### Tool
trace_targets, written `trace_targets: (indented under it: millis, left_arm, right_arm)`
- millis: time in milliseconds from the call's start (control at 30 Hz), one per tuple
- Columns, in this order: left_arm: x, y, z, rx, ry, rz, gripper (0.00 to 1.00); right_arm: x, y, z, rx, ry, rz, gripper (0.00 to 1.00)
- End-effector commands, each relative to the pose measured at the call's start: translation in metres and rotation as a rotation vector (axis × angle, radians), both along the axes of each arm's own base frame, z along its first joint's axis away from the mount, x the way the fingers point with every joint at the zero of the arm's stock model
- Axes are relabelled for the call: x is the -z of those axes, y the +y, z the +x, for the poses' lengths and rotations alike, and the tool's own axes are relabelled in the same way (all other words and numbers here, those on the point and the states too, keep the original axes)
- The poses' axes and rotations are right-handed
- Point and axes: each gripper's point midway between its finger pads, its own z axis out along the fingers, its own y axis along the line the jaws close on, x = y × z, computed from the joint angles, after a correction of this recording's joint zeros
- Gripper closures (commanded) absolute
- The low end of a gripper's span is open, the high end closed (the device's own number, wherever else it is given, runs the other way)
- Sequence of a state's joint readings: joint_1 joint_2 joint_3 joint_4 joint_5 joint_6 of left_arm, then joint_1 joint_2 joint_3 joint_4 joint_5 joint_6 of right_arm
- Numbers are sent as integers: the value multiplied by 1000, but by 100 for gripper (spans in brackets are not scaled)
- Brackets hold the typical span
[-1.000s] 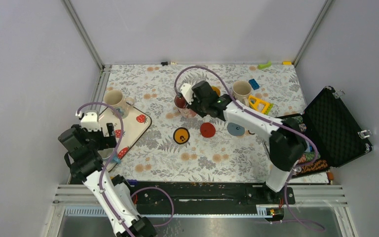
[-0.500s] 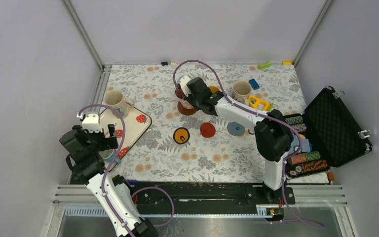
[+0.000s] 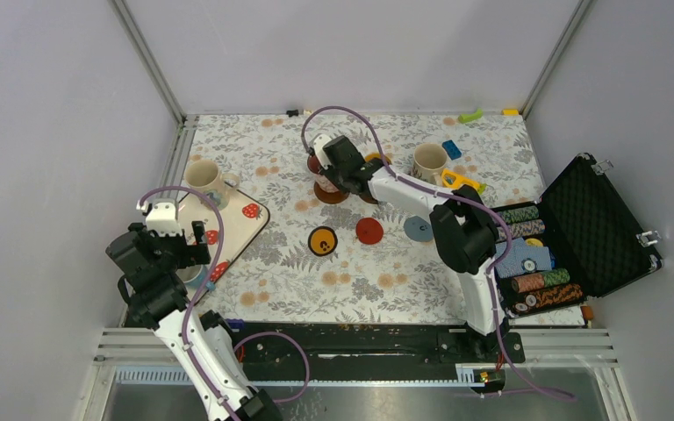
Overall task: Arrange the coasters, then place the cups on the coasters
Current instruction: Place the cup on the coaster.
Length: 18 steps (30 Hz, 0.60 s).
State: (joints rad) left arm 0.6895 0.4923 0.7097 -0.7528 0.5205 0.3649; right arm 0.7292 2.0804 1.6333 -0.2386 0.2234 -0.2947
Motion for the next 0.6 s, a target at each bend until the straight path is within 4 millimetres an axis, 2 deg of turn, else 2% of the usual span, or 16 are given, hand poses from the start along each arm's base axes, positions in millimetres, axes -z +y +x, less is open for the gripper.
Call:
trace_targets:
  millis: [0,167,333,567]
  left_arm:
    - [-10,2,5,5,-58,30,2]
    - [-10,1,5,10,-64,32,2]
    - [-9,3,6,5,-50,23,2]
    - [-10,2,5,5,-56,28,2]
  right_arm:
    - [-35,21,25,29,-77,116,100]
    - [-21,26,19,23,-11,120,100]
    - [-6,33,0,-1,93,162,100]
    - [-20,31,3,41,79,177,100]
